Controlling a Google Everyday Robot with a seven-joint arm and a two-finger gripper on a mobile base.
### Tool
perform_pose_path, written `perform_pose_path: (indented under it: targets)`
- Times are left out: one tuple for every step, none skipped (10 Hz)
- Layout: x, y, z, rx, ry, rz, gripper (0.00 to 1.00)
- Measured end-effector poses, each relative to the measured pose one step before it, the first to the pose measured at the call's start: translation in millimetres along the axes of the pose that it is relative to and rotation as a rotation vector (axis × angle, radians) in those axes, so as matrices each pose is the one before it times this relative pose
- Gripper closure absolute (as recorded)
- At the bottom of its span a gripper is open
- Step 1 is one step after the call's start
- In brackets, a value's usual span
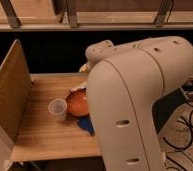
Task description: Place the eraser in the ceramic cup
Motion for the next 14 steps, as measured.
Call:
perform_pose_path:
  targets:
    - [0.66, 0.22, 8.65, -0.00407, 0.01156, 0.0075, 0.2]
    - [-0.97, 0.08, 9.01, -0.00413, 0.0119, 0.00847, 0.2]
    - [-3.57, 0.26, 11.06, -0.00639, 0.01463, 0.01463, 0.2]
    - [-1.31, 1.31, 6.3, -0.00532, 0.00935, 0.00678, 0.2]
    - [1.0, 3.21, 7.59, -0.00928, 0.01943, 0.00463, 0.2]
    - [0.63, 1.33, 4.73, -0.00524, 0.01199, 0.00253, 0.2]
    - [-0.14, -0.09, -0.11, -0.00001, -0.00005, -0.00004, 0.2]
    - [-0.06, -0.34, 0.03, 0.00028, -0.00006, 0.0003, 0.2]
    - [0.25, -0.45, 0.05, 0.00121, -0.00018, -0.00111, 0.2]
    - [-0.75, -0.32, 0.19, 0.00213, -0.00196, -0.00133, 0.2]
    - [-2.68, -5.62, 4.98, 0.01424, -0.00287, 0.00042, 0.2]
    - [-6.76, -3.68, 7.6, 0.01262, -0.00446, 0.00703, 0.2]
    - [-3.55, 0.53, 5.03, 0.0018, 0.00012, 0.00409, 0.2]
    - [-4.86, 5.16, 5.71, -0.00526, 0.0002, 0.00163, 0.2]
